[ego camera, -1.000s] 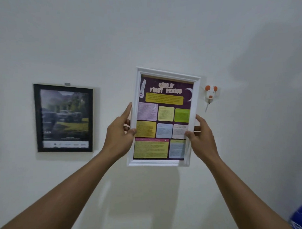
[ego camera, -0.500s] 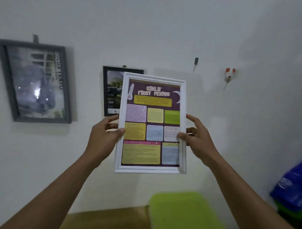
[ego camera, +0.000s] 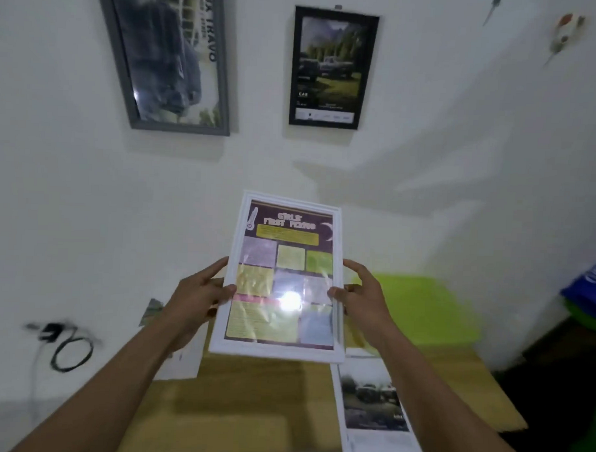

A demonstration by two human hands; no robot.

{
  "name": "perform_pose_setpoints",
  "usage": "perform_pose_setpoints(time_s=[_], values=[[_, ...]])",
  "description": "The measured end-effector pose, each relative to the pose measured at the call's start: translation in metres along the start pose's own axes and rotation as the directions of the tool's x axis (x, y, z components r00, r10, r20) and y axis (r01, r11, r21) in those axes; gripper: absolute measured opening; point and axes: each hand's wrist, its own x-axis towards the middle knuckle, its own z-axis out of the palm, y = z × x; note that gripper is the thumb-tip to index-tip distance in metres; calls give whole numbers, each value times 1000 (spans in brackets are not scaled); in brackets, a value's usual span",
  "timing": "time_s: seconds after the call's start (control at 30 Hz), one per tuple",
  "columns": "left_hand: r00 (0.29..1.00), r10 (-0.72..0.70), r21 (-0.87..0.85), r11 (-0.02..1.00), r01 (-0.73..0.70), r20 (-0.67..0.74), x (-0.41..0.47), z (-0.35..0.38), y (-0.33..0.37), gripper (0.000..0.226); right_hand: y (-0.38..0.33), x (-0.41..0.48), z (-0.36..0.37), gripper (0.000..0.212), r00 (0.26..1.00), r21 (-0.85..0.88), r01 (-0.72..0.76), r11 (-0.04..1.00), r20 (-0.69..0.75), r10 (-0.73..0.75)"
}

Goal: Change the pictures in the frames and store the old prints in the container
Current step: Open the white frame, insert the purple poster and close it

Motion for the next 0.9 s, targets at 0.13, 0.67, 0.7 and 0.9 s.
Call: perform_pose_setpoints(time_s=[0.13, 0.67, 0.7, 0.9], values=[[978, -169, 7, 986, 169, 119, -9, -24, -52, 74, 51, -4, 33, 58, 994, -38, -103, 994, 29, 104], [960, 267, 669, 698, -255, 87, 5, 13, -98, 67, 62, 19, 140, 45, 951, 107, -233, 967, 233, 204], [955, 282, 665, 696, -269, 91, 5, 19, -99, 66, 62, 22, 140, 50, 952, 127, -253, 959, 210, 223], [957, 267, 584, 761, -282, 114, 5, 60, -112, 60, 73, 38, 128, 52, 982, 34, -189, 981, 33, 188]])
